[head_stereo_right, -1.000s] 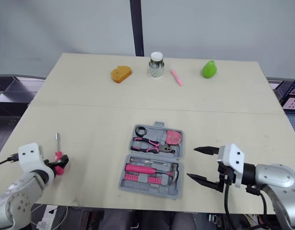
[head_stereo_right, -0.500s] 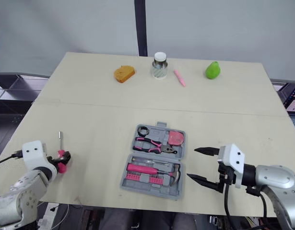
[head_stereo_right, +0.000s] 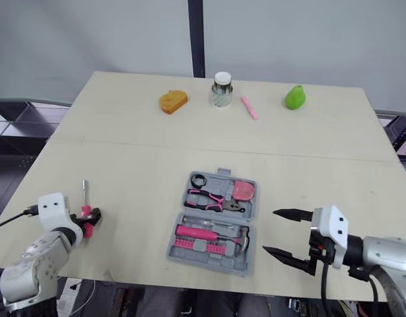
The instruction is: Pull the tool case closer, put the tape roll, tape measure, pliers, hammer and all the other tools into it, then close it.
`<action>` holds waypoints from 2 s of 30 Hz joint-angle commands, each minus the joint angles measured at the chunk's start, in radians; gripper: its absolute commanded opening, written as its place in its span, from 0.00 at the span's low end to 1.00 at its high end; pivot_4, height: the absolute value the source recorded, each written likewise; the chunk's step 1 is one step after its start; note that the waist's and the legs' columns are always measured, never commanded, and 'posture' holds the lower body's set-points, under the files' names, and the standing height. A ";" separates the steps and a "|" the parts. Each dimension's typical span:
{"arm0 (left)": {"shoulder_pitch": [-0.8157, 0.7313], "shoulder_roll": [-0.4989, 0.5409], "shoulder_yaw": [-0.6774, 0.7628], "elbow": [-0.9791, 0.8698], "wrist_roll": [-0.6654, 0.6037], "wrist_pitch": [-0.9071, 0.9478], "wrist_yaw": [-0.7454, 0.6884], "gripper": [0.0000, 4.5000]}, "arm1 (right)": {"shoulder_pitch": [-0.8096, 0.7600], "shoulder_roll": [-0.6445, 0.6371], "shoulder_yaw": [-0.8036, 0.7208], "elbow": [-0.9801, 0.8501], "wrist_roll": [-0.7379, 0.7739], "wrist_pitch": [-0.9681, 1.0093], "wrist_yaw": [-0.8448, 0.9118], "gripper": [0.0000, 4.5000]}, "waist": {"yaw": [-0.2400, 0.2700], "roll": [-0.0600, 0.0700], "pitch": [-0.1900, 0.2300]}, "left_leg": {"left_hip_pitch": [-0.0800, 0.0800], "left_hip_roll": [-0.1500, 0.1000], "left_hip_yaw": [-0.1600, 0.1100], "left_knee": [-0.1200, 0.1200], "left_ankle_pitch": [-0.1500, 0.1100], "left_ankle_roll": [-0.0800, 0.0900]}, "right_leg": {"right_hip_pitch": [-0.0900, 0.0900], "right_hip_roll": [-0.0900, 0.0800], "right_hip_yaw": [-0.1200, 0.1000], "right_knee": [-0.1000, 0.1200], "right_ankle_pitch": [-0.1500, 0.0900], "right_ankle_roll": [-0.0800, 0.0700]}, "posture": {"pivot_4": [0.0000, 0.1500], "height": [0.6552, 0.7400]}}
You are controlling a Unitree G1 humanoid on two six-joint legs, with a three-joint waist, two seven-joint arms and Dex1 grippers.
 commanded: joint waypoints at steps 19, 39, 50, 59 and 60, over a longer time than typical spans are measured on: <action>-0.017 -0.030 -0.003 0.027 0.023 -0.041 0.001 0.26 | -0.005 -0.004 -0.029 -0.007 -0.021 -0.021 0.003 1.00 | -0.002 0.000 0.000 | 0.000 0.000 0.000 0.000 0.000 0.000 | 0.000 0.000 0.000 0.001 0.000 0.000 | 1.00 0.47; -0.108 0.338 -0.085 0.027 -0.020 -0.082 -0.334 0.13 | -0.086 0.014 0.022 0.071 -0.061 -0.044 0.003 1.00 | -0.001 0.000 0.000 | 0.000 -0.001 0.001 0.000 0.000 0.000 | -0.001 0.000 0.000 0.001 0.000 0.000 | 1.00 0.47; -0.164 0.570 -0.272 0.011 -0.111 -0.269 -0.826 0.13 | -0.115 0.031 0.050 0.108 -0.084 -0.074 0.003 1.00 | -0.023 0.002 0.001 | 0.000 0.000 0.002 -0.001 0.000 0.000 | -0.002 0.002 -0.001 0.001 0.000 0.000 | 1.00 0.47; -0.190 0.629 -0.407 0.017 -0.088 -0.503 -1.077 0.13 | -0.067 0.038 0.028 0.102 -0.097 -0.098 0.002 1.00 | -0.029 0.004 0.002 | 0.000 0.000 0.002 -0.001 0.001 0.000 | -0.002 0.002 -0.001 0.001 0.000 0.000 | 1.00 0.47; -0.199 0.628 -0.420 0.015 -0.090 -0.517 -1.099 0.13 | -0.063 0.037 0.026 0.101 -0.097 -0.099 0.001 1.00 | -0.029 0.004 0.002 | 0.000 0.000 0.002 -0.001 0.001 0.000 | -0.002 0.002 -0.001 0.001 0.000 0.000 | 1.00 0.47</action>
